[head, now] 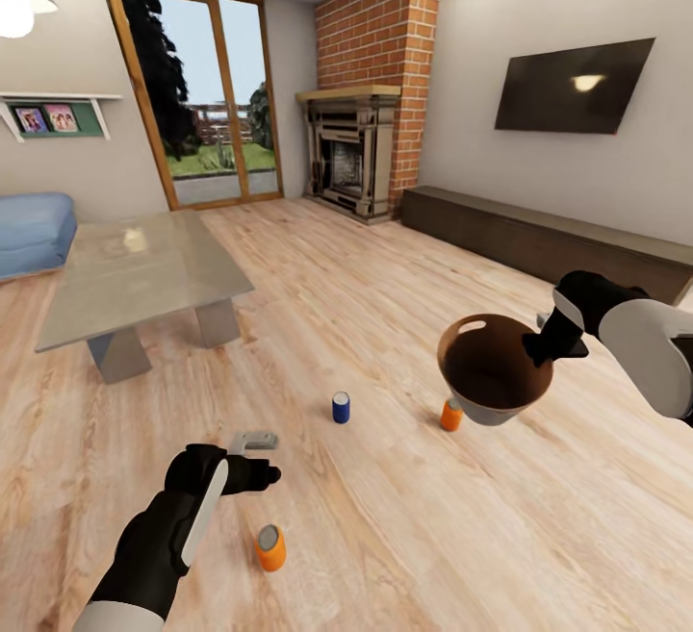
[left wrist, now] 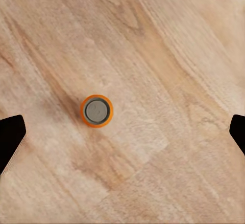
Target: Put the three can of soda from the living room inside the tash can in the kitchen.
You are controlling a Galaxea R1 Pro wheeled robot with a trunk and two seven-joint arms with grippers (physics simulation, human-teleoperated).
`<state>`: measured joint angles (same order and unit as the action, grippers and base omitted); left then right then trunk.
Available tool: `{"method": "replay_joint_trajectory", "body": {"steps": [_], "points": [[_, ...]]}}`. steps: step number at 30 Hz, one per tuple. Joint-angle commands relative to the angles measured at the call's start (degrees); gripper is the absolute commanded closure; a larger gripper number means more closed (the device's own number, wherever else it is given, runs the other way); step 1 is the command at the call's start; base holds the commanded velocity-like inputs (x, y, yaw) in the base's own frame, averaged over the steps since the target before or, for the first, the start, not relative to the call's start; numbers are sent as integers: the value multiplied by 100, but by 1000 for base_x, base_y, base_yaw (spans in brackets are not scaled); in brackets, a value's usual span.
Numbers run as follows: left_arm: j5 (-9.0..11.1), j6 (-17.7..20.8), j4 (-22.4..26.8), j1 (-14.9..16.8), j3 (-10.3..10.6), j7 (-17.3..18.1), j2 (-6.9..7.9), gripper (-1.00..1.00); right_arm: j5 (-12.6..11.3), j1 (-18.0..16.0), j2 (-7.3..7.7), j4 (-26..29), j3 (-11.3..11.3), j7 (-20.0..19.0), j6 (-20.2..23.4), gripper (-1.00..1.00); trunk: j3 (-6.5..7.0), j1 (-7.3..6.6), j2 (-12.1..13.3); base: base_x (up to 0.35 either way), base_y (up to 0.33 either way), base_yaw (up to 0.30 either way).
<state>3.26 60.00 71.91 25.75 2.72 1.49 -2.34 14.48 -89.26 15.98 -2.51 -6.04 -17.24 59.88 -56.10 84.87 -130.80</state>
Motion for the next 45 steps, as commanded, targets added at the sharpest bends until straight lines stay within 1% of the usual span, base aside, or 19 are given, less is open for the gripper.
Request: {"method": "replay_joint_trajectory", "body": {"steps": [1,9,11,13,17,19,21,22,25,27,32,35,36,39,41,42,43,45], "points": [[3,0,-3,0,0,0,2,-100,-129,-4,-5,4,112,-25,12,100,-8,-1,-1,267,0,0],[4,0,-8,0,-8,-33,1,-100,-129,-39,-30,1,108,-25,12,100,-80,-1,-1,80,0,0],[2,0,-40,0,-8,-40,-1,-100,-129,-152,-36,-6,90,-25,12,100,-98,-1,-1,11,0,0],[1,0,-104,0,-8,-48,-7,-100,-129,-282,-43,-9,-7,-25,12,100,-116,-1,-1,6,0,0],[5,0,-161,0,-8,-56,-10,-100,-129,-378,-63,-11,-141,-25,12,100,-152,-1,-1,3,0,0],[7,0,-192,0,-9,-60,-12,-100,-129,-455,-127,-12,-243,-25,12,100,-170,-1,-1,1,0,0],[8,0,-196,0,-9,-60,-12,-100,-129,-470,-141,-12,-290,-25,12,100,-187,-1,-1,0,0,0],[8,0,-199,0,-9,-60,-12,-100,-129,-481,-150,-13,-336,-25,12,100,-214,21,-41,0,0,0],[8,0,-205,0,-9,-61,-12,-100,-129,-522,-158,-13,-381,-25,12,100,-295,87,-161,0,0,0],[8,0,-209,0,-9,-61,-12,-100,-129,-614,-162,-18,-421,-25,12,100,-349,131,-241,0,0,0],[8,0,-267,11,-9,-61,-17,-100,-129,-679,-194,-18,-446,-25,12,100,-484,241,-442,0,0,0],[7,0,-378,89,-9,-61,-14,-100,-129,-690,-243,-19,-464,-25,12,100,-564,307,-562,0,0,0],[7,0,-489,135,-9,-61,-13,-100,-129,-714,-265,-20,-477,-25,12,100,-591,329,-602,0,0,0],[7,0,-530,151,-9,-61,-13,-100,-129,-762,-278,-21,-483,-25,12,100,-672,394,-723,0,0,0],[10,0,-551,159,-9,-61,-12,-100,-129,-824,-287,-21,-489,-25,12,100,-726,438,-803,0,0,0],[16,0,-559,164,-9,-61,-12,-100,-129,-936,-293,-23,-493,-25,12,100,-753,460,-843,0,0,0],[18,0,-560,164,-9,-61,-12,-100,-129,-964,-296,-25,-493,-27,12,100,-780,482,-883,0,0,0],[23,0,-562,166,-9,-61,-12,-100,-129,-1062,-315,-28,-492,-30,12,100,-798,482,-883,0,0,0]]}}
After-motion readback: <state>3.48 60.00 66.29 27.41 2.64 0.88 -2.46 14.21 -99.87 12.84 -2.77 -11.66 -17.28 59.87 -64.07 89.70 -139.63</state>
